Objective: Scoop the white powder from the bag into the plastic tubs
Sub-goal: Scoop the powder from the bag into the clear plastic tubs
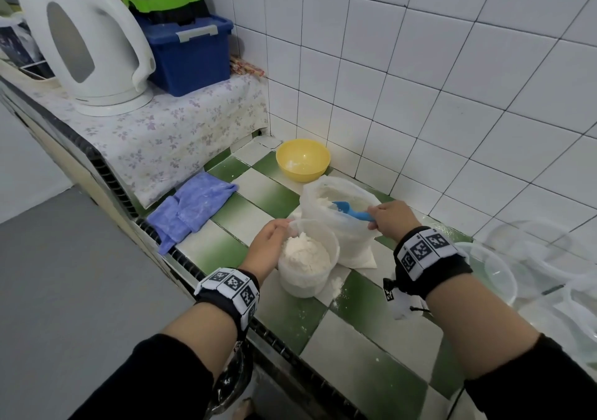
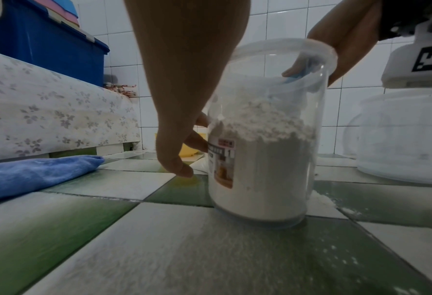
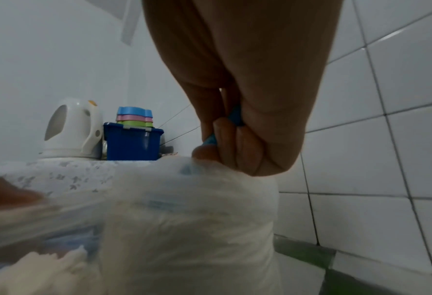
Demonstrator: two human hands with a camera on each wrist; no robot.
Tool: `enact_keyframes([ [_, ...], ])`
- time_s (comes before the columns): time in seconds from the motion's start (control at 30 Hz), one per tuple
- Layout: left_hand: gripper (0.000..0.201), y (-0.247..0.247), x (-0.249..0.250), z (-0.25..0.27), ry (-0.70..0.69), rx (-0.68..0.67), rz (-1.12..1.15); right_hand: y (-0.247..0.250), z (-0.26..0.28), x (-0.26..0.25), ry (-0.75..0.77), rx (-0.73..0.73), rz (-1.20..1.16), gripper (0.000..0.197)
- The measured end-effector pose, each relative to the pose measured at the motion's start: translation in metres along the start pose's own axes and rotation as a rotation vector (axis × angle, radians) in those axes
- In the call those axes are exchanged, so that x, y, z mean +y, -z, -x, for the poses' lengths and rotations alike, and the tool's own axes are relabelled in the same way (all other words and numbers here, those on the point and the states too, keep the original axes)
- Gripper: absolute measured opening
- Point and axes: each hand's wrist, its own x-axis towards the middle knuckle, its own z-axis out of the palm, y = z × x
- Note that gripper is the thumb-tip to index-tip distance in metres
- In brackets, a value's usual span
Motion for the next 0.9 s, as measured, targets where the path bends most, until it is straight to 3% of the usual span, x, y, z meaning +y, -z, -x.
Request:
enact_keyframes([
  [0.23,0.016,0.001,0.000,0.016,-0.077,0.039,0.043,0.007,0.005,0.011,-0.071,0.028,-0.261,0.032],
  [0.57,0.033,0.007,-0.001,0.026,-0.036,-0.018,0.063,0.040,0.046,0.011,0.033,-0.002,-0.501,0.023],
  [0.67,0.033,0.007,0.001,0.024,-0.023,-0.021,0.064,0.039,0.063,0.008,0.118,-0.056,-0.405,0.028],
  [0.9,0.034,0.008,0.005,0.025,0.002,-0.024,0.066,0.005,0.093,-0.009,0.385,0.020,0.222,0.026],
])
